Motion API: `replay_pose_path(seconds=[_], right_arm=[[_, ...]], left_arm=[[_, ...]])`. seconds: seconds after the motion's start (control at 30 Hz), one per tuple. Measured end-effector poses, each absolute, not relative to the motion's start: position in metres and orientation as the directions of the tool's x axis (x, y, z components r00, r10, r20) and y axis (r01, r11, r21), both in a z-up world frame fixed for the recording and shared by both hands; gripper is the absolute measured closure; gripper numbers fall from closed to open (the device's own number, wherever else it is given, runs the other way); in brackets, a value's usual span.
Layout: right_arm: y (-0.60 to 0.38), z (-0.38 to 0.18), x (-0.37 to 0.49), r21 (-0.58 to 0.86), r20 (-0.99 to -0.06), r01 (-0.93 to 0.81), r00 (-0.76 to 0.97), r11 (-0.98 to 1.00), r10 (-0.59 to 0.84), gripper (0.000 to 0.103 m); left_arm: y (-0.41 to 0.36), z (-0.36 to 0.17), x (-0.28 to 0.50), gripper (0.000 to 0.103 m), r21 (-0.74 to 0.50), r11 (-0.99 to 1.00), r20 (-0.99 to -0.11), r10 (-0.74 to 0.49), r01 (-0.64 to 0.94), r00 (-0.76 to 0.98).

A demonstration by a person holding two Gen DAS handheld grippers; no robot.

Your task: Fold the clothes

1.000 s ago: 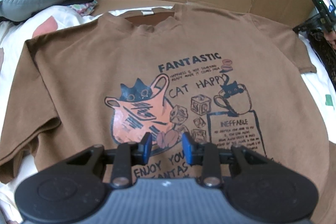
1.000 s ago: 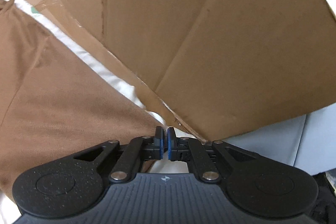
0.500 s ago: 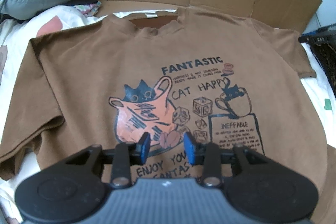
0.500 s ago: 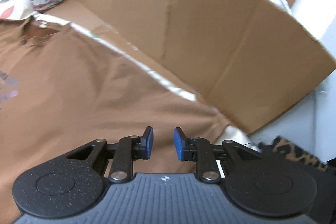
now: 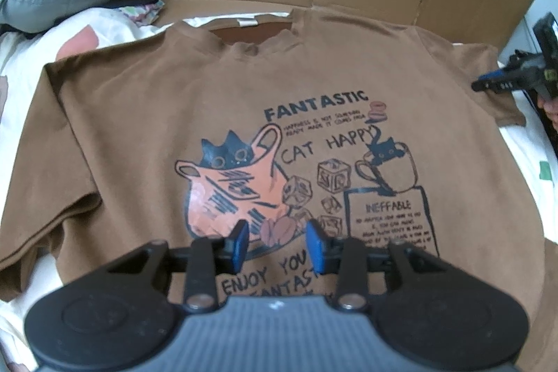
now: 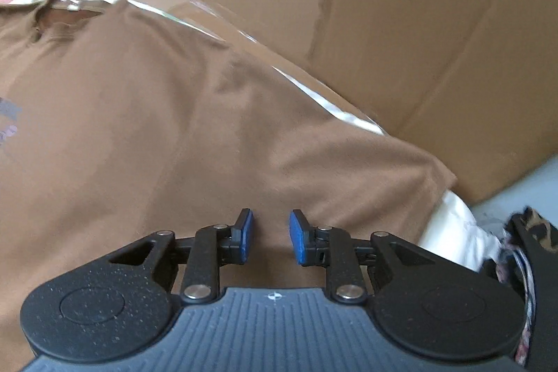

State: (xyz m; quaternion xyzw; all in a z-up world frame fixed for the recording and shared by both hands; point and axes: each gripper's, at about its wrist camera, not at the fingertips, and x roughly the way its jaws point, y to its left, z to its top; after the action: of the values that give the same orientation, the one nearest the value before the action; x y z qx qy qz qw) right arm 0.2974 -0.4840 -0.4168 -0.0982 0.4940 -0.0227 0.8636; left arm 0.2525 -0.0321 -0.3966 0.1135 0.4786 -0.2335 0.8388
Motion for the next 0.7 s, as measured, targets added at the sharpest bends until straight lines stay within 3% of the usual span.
replay_pose_path(seconds=[0.3,0.5,0.7], right_arm=[[-0.501,-0.413,0.278,-0.229,-0.883,-0.004,0.422,0.973,-0.206,0.072],[-0.502,-0.389,0.253,-0.142,-0.858,-0.017,0.501,0.99,-0.114,0.072],[-0.483,-0.409,0.249,-0.119,-0.881,-0.092,0.468,0.989,-0.062,0.072]], left_arm=[[-0.024,-0.393,0.255,0.064,-0.027,0.873,-0.849,-0.276,0.486,0.45],[-0.005,-0.383,0.262,0.064,0.002,0.902,-0.826,-0.241,0.431,0.509],[0.02,-0.372,0.265,0.058,0.093,0.929,-0.786,-0.153,0.359,0.6]])
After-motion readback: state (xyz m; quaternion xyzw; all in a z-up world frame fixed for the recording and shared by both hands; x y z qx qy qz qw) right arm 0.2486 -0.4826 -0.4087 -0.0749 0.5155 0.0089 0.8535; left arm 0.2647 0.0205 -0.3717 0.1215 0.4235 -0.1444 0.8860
